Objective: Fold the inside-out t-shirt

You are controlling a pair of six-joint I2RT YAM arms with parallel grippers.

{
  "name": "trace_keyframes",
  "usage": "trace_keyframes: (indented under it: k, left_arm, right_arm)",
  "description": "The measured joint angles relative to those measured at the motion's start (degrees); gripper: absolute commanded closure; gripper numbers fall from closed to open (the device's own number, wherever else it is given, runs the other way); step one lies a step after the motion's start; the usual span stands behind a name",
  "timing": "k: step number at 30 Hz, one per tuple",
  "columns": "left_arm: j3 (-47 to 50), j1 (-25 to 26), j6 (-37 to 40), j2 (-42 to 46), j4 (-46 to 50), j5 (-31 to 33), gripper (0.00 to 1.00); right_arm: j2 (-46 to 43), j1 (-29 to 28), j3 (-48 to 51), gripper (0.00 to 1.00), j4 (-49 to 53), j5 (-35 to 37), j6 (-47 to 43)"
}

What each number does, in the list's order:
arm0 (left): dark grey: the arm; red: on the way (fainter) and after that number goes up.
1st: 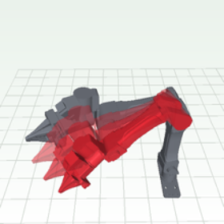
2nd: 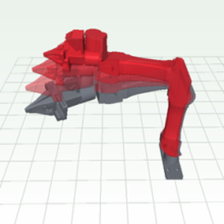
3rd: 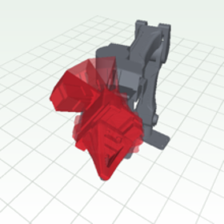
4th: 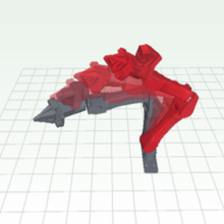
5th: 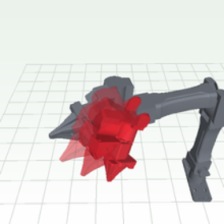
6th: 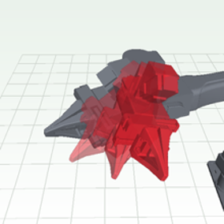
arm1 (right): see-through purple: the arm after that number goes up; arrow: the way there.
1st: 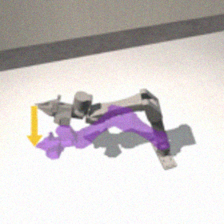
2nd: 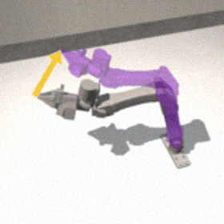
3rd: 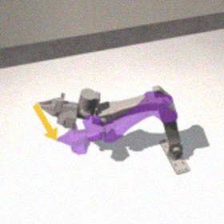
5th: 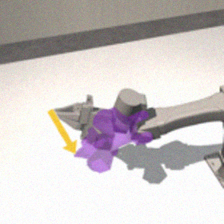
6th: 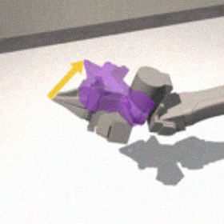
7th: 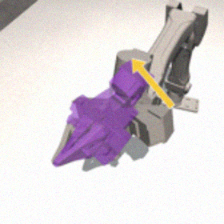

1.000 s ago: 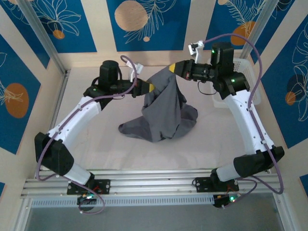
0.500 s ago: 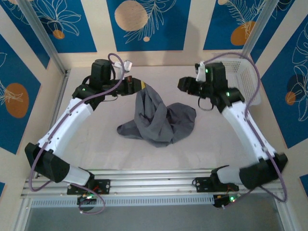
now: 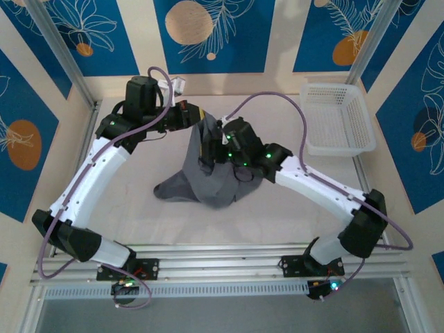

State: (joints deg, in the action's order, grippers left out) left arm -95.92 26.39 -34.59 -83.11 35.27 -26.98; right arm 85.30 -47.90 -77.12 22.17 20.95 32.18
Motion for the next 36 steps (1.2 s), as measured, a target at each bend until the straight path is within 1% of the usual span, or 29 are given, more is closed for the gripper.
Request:
trace_keyframes:
  k: [3,4,5,6,7,9,11,14,16,18,19,20,21,22,24,25,26,28,31,32,34,36]
  left_arm:
    - [0.00,0.00,0.00,0.00,0.39,0.07,1.00]
    - [0.00,0.04,0.00,0.00,0.39,0.04,1.00]
    - [0.00,0.04,0.00,0.00,0.42,0.04,1.00]
    - [0.00,0.04,0.17,0.00,0.44,0.04,1.00]
    - [0.00,0.04,0.26,0.00,0.57,0.09,1.00]
    - [0.00,-0.04,0.63,0.02,1.31,0.72,1.00]
    - [0.02,-0.85,1.16,0.02,2.78,2.12,1.00]
    - [1.95,-3.48,3.85,0.20,3.21,5.49,1.00]
    - [5.25,-5.66,7.80,-0.35,2.51,8.50,1.00]
    - [8.24,-6.47,10.69,-2.86,1.70,9.20,1.00]
    - [9.84,-6.45,11.41,-4.50,0.66,8.37,1.00]
    - [11.19,-5.79,11.78,-5.81,-0.20,6.97,0.99]
    - [13.07,-4.83,12.02,-6.67,-1.92,5.77,0.86]
    - [15.04,-4.15,12.22,-6.82,-3.34,5.57,0.69]
    - [17.64,-4.46,12.37,-6.29,-4.59,7.69,0.47]
    - [18.47,-5.20,12.52,-5.84,-4.76,9.29,0.40]
    - [18.97,-5.84,12.76,-5.16,-4.74,10.91,0.35]
    - [19.58,-6.88,13.77,-2.21,-4.11,13.88,0.31]
    - [19.96,-7.41,13.73,5.11,-3.39,15.78,0.31]
    - [20.28,-7.39,13.42,7.48,-3.43,15.13,0.30]
    - [21.99,-7.19,11.32,12.07,-4.85,10.64,0.28]
    - [24.44,-6.25,8.33,14.05,-7.63,4.46,0.26]
  right_arm:
    - [2.10,0.59,-0.44,0.30,-1.62,2.75,-2.43]
    - [2.78,0.96,-0.68,0.32,-2.40,2.91,-3.32]
    - [3.54,1.42,-1.03,0.36,-3.02,2.71,-4.04]
    - [4.52,1.95,-1.60,0.50,-3.61,2.27,-4.74]
    - [5.44,2.49,-1.99,0.70,-4.22,1.22,-5.20]
    - [6.23,3.39,-2.01,1.00,-5.16,-1.46,-5.90]
    - [6.01,4.42,-1.57,1.00,-5.64,-5.95,-5.92]
    - [2.75,6.91,1.66,1.00,-8.31,-19.82,-5.35]
    - [-1.42,8.55,4.81,1.00,-10.82,-30.67,-3.13]
    - [-4.92,9.79,6.97,1.00,-14.73,-37.92,0.17]
    - [-6.36,10.47,7.89,1.00,-17.40,-41.07,2.29]
    - [-6.91,11.04,8.48,1.00,-18.95,-42.56,3.96]
    - [-7.06,11.69,9.35,1.00,-20.24,-43.95,5.79]
    - [-6.95,12.39,10.51,1.00,-20.96,-45.00,7.28]
    - [-6.64,13.75,12.22,1.00,-21.38,-46.75,9.25]
    - [-6.56,14.32,12.39,1.00,-21.35,-47.19,10.10]
    - [-6.51,14.69,12.37,1.00,-21.66,-47.34,10.73]
    - [-6.47,15.47,12.26,1.00,-22.43,-47.47,11.74]
    - [-5.81,16.33,11.58,1.00,-22.36,-47.45,12.46]
    - [-5.53,16.52,11.28,1.00,-22.32,-47.43,12.66]
    - [-4.68,16.72,10.27,1.00,-21.64,-47.30,13.03]
    - [-3.89,16.72,9.25,1.00,-21.16,-47.30,13.35]
